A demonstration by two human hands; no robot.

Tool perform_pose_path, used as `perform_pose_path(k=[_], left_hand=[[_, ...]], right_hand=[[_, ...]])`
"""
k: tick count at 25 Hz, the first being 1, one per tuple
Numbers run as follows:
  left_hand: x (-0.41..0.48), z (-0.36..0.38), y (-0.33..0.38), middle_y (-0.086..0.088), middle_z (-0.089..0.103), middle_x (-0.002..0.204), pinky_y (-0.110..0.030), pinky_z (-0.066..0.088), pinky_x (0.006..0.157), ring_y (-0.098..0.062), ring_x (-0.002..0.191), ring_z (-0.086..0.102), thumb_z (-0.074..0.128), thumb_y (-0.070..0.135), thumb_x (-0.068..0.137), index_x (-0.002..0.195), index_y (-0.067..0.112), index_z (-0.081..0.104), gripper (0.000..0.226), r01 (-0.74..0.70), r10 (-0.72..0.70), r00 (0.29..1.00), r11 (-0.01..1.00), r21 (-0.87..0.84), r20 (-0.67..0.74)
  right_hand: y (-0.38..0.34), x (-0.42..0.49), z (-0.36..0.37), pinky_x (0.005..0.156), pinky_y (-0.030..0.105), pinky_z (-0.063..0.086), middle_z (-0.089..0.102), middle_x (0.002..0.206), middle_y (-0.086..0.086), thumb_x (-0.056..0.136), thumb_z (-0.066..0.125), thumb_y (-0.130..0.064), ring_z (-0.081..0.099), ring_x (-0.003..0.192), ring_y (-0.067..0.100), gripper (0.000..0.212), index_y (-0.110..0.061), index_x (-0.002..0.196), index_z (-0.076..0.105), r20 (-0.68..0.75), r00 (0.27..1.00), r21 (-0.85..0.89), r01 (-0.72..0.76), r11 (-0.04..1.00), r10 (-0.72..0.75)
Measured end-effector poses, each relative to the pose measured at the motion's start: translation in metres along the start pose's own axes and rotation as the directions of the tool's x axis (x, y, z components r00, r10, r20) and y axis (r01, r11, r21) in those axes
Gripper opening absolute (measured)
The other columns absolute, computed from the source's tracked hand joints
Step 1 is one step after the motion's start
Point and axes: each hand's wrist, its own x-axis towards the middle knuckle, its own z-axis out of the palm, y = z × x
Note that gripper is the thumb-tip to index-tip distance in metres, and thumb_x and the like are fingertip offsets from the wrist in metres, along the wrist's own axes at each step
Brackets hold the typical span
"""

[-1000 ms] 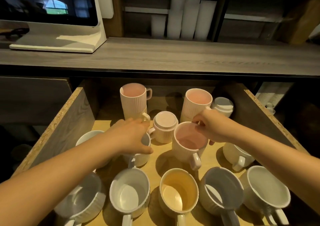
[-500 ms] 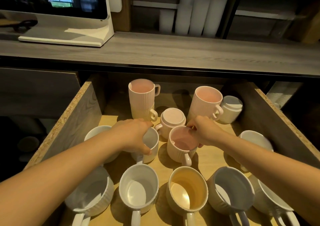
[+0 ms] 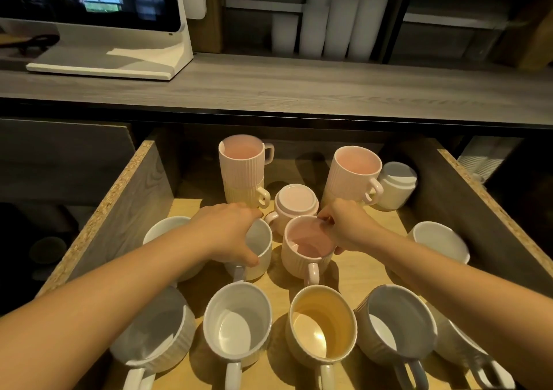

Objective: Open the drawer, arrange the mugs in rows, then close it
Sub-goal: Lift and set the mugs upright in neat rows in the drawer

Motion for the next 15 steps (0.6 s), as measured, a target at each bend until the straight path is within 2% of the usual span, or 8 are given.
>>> perform_pose_path(k=[5, 8, 13, 15], left_hand=[[-0.002, 0.0, 0.0, 0.008, 0.05, 0.135, -0.029, 0.052, 0.088, -0.013, 0.113, 0.053, 0.07, 0.052, 0.072, 0.137, 0.033, 0.036, 0.076, 0.007, -0.007, 0.999, 1.0, -0.013, 0.034], [-0.003, -0.007, 0.005, 0.006, 0.048, 0.138, -0.029, 0.05, 0.091, -0.014, 0.117, 0.051, 0.065, 0.051, 0.078, 0.138, 0.03, 0.036, 0.069, -0.016, 0.016, 0.999, 1.0, -0.01, 0.048], [0.009, -0.036, 0.028, 0.005, 0.049, 0.138, -0.031, 0.049, 0.093, -0.014, 0.119, 0.051, 0.059, 0.049, 0.084, 0.136, 0.029, 0.039, 0.059, -0.096, 0.09, 0.988, 0.995, -0.04, -0.127], [0.022, -0.043, 0.038, 0.005, 0.048, 0.139, -0.031, 0.049, 0.093, -0.014, 0.12, 0.05, 0.059, 0.049, 0.084, 0.136, 0.028, 0.04, 0.059, -0.131, 0.122, 0.98, 0.99, -0.049, -0.158]], right_hand=[[-0.001, -0.002, -0.003, 0.055, 0.021, 0.053, 0.068, 0.106, 0.009, 0.094, 0.052, -0.017, 0.063, 0.066, 0.017, 0.025, -0.012, 0.115, 0.064, -0.004, 1.0, -0.06, 0.019, 0.998, -0.019], [0.002, -0.005, -0.028, 0.067, 0.027, 0.057, 0.07, 0.093, 0.006, 0.091, 0.055, -0.021, 0.065, 0.073, 0.017, 0.019, -0.013, 0.102, 0.069, -0.116, 0.991, -0.142, 0.051, 0.989, -0.067], [0.015, -0.016, -0.081, 0.077, 0.037, 0.058, 0.067, 0.105, 0.007, 0.089, 0.058, -0.023, 0.064, 0.09, 0.023, 0.023, -0.018, 0.11, 0.065, -0.314, 0.945, -0.174, 0.036, 0.984, -0.09], [0.024, -0.013, -0.098, 0.079, 0.035, 0.057, 0.067, 0.109, 0.006, 0.086, 0.063, -0.023, 0.063, 0.093, 0.022, 0.024, -0.017, 0.109, 0.065, -0.373, 0.923, -0.139, 0.042, 0.989, -0.092]])
